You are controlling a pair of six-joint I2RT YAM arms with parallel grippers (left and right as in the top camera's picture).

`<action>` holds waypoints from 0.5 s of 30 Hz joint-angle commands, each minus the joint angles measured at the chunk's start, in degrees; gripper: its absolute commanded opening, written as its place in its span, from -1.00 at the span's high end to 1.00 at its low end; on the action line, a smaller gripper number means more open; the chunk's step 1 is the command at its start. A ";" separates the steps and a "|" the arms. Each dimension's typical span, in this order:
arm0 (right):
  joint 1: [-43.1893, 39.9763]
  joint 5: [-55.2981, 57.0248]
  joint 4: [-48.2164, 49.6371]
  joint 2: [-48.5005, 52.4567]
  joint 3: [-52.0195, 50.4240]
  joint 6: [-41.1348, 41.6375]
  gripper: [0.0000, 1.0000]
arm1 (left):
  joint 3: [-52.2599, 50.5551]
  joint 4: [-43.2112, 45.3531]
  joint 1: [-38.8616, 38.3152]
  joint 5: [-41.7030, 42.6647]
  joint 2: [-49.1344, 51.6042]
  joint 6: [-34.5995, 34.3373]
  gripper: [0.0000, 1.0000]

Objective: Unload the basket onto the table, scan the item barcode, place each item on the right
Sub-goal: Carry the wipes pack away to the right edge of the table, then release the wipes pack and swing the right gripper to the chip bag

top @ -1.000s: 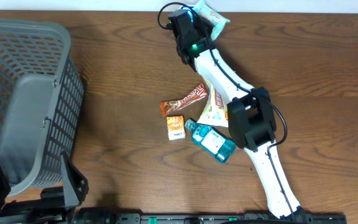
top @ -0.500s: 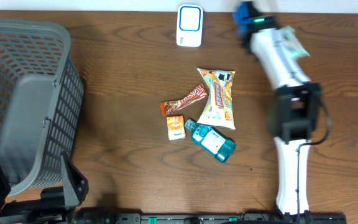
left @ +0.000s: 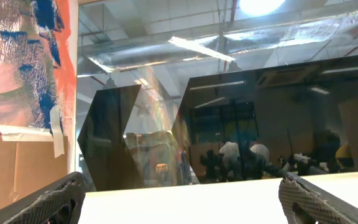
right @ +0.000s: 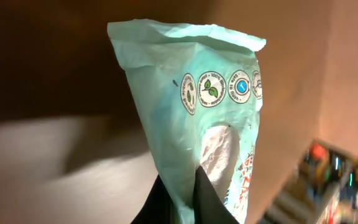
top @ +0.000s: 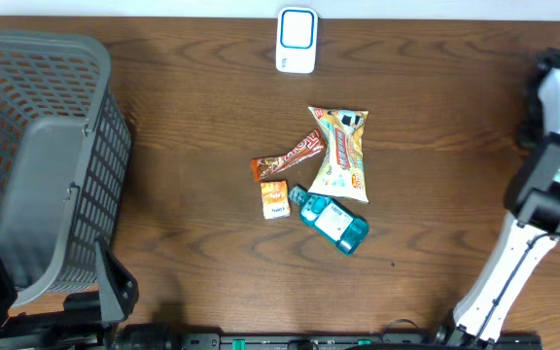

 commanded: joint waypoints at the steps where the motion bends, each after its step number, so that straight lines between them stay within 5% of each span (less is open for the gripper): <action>1: -5.27 7.76 -2.99 -1.84 -0.37 12.22 0.97 | -0.46 0.02 -0.15 -0.55 -0.07 -0.55 -0.97; 2: -6.54 8.00 -3.89 -1.86 -0.35 14.08 0.97 | -0.46 0.02 -0.15 -0.52 -0.07 -0.55 -0.97; 3: -8.76 7.02 -5.09 -1.86 -0.31 16.20 0.53 | -0.63 0.02 -0.15 -0.52 -0.07 -0.55 -0.97; 5: -11.06 2.99 -5.75 -1.86 -0.31 16.55 -0.99 | -1.09 0.04 -0.15 -0.52 -0.07 -0.55 -0.98; 15: -10.19 -11.02 -5.53 -4.24 -0.09 12.90 -0.99 | -3.50 2.23 -0.15 -0.48 -0.07 -2.89 -0.97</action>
